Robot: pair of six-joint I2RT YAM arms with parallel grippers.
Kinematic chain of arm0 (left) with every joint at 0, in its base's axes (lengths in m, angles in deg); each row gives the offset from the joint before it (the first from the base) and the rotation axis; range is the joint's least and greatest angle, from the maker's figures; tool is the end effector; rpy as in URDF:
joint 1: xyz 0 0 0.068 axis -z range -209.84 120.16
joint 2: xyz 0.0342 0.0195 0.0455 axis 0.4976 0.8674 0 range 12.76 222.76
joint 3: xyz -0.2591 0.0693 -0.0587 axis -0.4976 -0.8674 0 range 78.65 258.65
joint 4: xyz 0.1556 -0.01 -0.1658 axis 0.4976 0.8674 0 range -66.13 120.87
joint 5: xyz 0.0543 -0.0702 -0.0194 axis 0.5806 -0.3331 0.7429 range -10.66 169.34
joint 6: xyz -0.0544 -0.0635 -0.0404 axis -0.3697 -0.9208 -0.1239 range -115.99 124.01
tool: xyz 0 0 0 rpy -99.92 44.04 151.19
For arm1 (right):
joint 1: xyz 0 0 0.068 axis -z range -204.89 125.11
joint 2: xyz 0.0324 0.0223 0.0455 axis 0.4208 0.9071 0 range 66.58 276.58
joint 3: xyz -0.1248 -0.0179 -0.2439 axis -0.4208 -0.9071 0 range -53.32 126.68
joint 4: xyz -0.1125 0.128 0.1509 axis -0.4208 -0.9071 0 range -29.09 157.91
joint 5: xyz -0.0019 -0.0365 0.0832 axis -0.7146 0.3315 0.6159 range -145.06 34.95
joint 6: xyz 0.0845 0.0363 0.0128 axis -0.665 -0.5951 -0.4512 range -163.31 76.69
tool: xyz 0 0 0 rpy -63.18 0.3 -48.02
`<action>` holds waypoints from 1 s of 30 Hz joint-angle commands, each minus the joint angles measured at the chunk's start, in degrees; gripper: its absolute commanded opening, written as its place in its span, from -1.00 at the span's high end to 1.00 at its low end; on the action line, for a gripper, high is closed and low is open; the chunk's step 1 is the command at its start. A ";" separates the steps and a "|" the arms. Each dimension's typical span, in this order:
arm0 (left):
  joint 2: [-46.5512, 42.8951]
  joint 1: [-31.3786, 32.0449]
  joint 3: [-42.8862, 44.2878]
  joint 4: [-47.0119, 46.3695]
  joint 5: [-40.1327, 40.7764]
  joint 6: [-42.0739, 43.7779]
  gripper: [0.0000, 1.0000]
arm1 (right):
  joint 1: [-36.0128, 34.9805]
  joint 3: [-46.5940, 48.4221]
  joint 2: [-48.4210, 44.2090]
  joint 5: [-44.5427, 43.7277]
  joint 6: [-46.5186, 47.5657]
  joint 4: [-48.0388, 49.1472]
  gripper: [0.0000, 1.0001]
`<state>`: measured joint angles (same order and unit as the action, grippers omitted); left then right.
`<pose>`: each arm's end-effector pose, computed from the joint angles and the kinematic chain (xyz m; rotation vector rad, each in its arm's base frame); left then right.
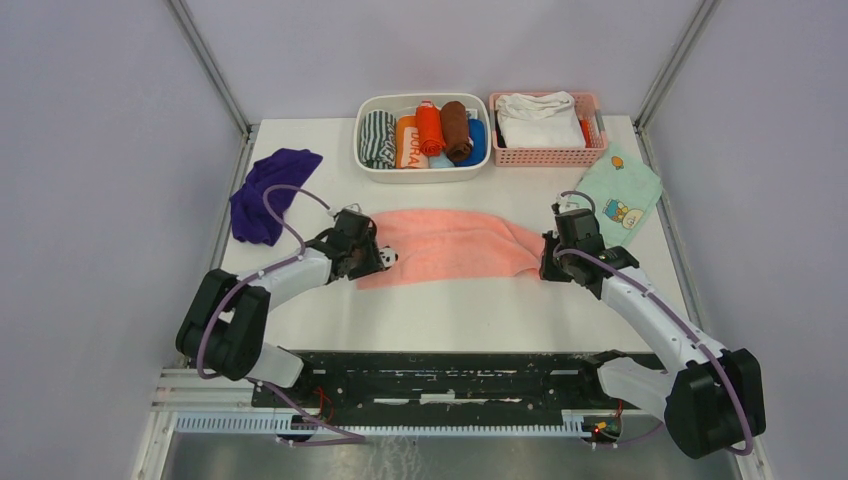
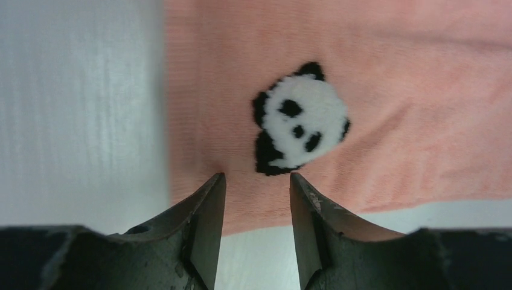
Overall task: Roll the towels
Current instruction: Flatten out the towel at the center of the board.
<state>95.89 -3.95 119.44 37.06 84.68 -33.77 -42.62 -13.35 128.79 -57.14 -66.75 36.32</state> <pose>0.2478 -0.1116 0.1518 -0.3024 2.5469 -0.3180 0.1960 0.0594 0.1981 0.1408 2.5234 0.2471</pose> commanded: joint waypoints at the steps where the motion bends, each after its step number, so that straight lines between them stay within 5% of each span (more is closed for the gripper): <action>1: 0.41 -6.40 -3.47 -2.10 0.94 -3.07 0.02 | -0.02 0.46 0.83 -3.79 -1.19 -0.20 0.99; 6: -0.13 -9.60 -3.63 -0.87 3.88 -2.70 0.06 | -0.04 0.21 1.48 -0.82 -1.76 -1.31 0.94; 17: -4.75 -11.03 -3.99 -0.18 2.68 0.14 0.01 | -0.01 1.28 2.43 7.74 0.29 -1.71 0.19; 30: -5.92 -11.07 -6.18 -0.87 3.85 0.26 -0.02 | 0.20 3.92 16.38 4.28 -3.03 14.31 0.37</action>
<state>91.48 -14.73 114.20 36.86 86.80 -35.13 -42.60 -12.08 142.12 -51.74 -68.52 42.09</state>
